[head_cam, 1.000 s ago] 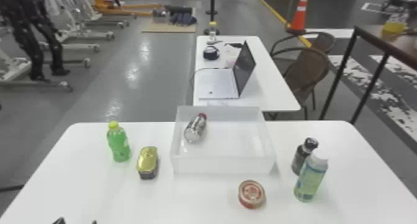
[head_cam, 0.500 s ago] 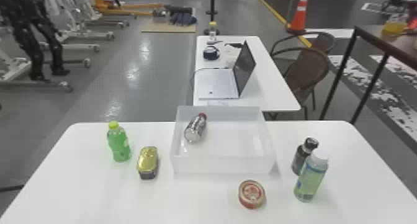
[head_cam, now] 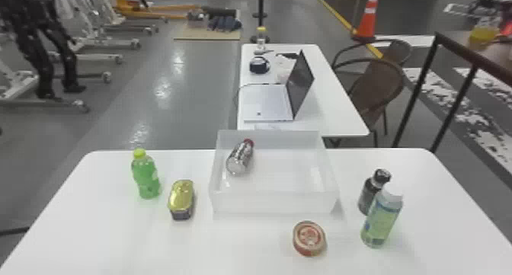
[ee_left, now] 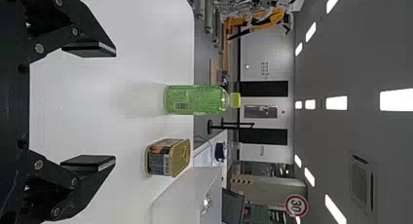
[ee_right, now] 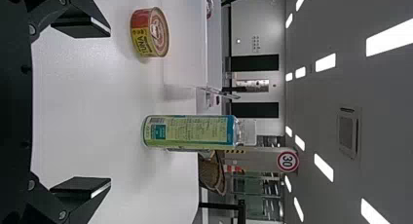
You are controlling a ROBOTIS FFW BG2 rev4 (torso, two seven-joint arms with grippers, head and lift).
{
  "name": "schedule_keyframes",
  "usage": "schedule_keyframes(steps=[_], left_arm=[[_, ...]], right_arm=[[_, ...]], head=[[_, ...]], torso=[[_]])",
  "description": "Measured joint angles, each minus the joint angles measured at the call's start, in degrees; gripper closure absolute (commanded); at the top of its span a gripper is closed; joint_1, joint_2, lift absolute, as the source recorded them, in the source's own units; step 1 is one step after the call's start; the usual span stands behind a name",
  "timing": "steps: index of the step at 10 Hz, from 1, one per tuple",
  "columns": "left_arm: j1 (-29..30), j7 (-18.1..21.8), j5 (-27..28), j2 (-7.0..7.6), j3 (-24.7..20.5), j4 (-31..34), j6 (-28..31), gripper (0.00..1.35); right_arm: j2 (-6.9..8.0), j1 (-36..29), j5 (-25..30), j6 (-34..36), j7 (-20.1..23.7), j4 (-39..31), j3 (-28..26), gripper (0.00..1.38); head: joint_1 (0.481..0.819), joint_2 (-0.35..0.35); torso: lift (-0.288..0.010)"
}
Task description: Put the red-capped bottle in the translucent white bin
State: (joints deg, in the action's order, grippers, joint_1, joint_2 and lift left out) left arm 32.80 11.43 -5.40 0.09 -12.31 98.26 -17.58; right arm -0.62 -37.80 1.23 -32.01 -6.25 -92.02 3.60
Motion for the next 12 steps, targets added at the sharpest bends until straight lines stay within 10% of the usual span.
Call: schedule_keyframes(steps=[12], left_arm=[[-0.2, 0.0, -0.5, 0.00, 0.7, 0.0, 0.0, 0.48]], right_arm=[[0.00, -0.1, -0.1, 0.0, 0.0, 0.0, 0.0, 0.20]], head=[[0.549, 0.000]], torso=[[-0.100]])
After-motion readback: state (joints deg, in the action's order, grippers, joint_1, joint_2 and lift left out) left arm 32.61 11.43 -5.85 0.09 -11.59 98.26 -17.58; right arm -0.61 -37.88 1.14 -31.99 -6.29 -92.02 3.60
